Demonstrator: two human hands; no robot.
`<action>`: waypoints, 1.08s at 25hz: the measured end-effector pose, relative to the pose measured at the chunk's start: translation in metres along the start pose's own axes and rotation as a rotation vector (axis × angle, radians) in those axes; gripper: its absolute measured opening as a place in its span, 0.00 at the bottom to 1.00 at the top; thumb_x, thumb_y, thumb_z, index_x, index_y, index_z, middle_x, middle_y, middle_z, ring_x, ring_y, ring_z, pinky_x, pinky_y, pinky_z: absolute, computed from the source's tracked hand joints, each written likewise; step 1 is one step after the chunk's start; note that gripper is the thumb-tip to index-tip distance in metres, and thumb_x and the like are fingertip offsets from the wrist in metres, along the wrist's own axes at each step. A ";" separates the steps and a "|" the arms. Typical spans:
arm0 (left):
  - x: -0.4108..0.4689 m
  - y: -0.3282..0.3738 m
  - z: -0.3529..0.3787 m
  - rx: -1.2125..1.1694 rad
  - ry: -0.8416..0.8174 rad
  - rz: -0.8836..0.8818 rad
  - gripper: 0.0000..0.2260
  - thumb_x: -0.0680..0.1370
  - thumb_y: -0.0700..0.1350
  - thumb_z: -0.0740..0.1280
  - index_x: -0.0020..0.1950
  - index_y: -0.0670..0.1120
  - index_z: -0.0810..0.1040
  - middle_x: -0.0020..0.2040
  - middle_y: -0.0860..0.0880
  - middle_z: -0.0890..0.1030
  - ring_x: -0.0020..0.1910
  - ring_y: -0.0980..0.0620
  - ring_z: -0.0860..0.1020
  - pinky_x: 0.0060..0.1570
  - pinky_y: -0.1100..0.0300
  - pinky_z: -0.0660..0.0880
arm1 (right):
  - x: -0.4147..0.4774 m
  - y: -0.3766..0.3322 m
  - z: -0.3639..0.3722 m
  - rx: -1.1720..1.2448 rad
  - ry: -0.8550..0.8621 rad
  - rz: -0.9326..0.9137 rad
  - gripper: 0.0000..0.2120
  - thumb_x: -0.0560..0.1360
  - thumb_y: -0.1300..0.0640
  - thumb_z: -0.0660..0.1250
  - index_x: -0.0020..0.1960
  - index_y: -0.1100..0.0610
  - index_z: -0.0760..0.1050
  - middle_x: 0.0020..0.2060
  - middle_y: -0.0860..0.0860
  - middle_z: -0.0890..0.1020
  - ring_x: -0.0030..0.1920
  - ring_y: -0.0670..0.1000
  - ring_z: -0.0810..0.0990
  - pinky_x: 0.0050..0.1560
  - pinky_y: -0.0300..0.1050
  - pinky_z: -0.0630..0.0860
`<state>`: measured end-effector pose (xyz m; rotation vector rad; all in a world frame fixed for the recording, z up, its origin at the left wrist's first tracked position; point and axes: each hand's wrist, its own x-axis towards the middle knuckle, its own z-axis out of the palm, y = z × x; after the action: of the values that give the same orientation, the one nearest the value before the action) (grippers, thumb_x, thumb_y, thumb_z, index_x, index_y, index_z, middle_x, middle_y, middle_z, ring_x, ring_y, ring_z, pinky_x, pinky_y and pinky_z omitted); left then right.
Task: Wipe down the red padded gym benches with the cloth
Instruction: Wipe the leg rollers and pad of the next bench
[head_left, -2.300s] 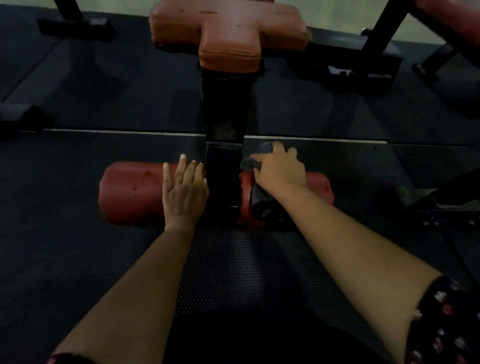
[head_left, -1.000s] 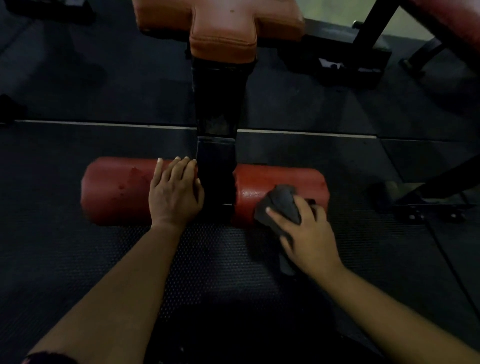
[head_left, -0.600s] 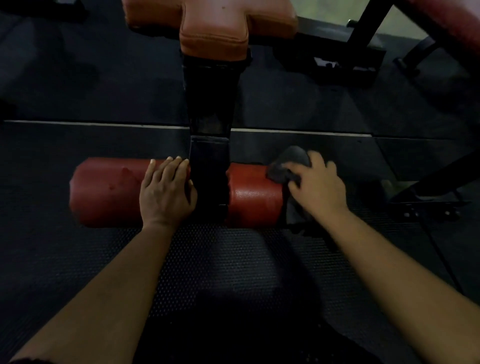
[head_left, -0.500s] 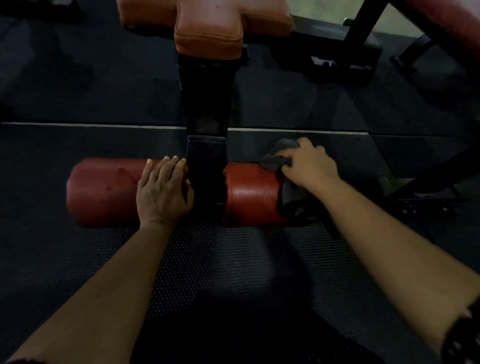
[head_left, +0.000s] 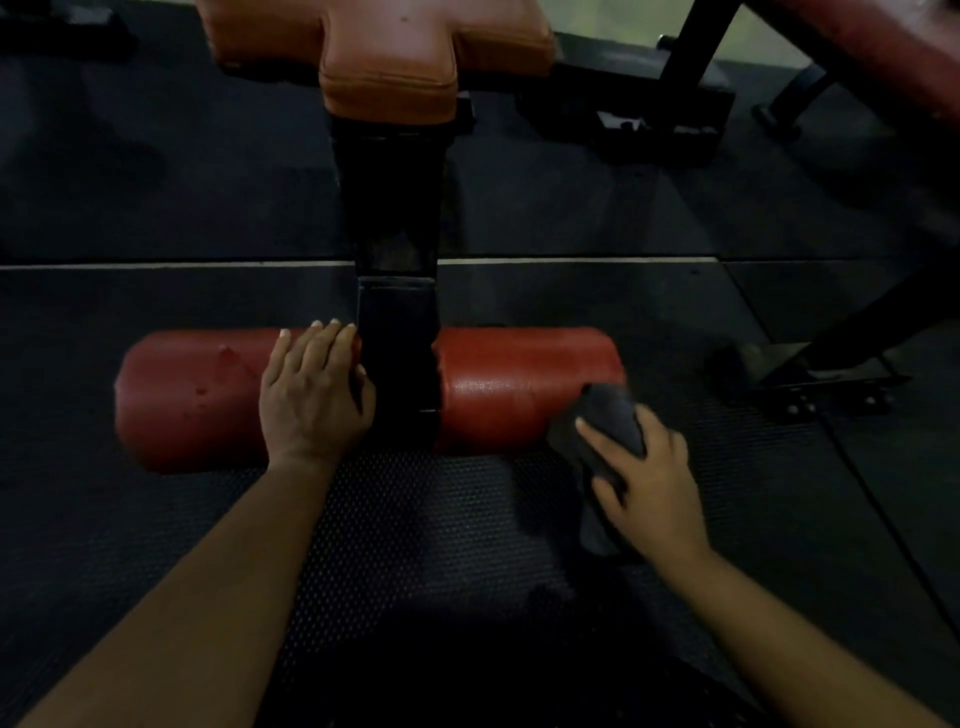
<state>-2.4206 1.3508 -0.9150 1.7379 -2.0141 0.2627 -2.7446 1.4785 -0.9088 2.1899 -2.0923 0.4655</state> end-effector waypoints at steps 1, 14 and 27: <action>0.000 0.001 0.001 -0.001 0.009 -0.001 0.24 0.75 0.49 0.56 0.66 0.40 0.76 0.65 0.41 0.78 0.67 0.42 0.74 0.74 0.50 0.56 | -0.012 0.011 0.005 0.037 0.027 -0.002 0.27 0.70 0.55 0.67 0.68 0.42 0.72 0.67 0.58 0.67 0.52 0.65 0.72 0.50 0.54 0.75; -0.001 -0.002 0.006 -0.014 0.029 -0.008 0.26 0.74 0.50 0.56 0.67 0.41 0.75 0.67 0.42 0.77 0.68 0.42 0.73 0.70 0.49 0.62 | 0.187 0.003 -0.030 -0.262 -0.396 0.197 0.20 0.79 0.53 0.61 0.71 0.44 0.69 0.65 0.56 0.68 0.62 0.65 0.70 0.58 0.58 0.72; 0.000 -0.002 0.006 0.052 0.022 0.005 0.25 0.72 0.51 0.58 0.65 0.41 0.78 0.63 0.41 0.79 0.64 0.37 0.75 0.68 0.43 0.65 | 0.203 -0.112 -0.012 -0.457 -0.293 -0.430 0.18 0.82 0.52 0.54 0.67 0.38 0.73 0.71 0.52 0.65 0.63 0.62 0.67 0.58 0.58 0.68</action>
<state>-2.4196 1.3476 -0.9204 1.7537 -2.0130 0.3366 -2.6318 1.2934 -0.8252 2.4067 -1.5424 -0.3507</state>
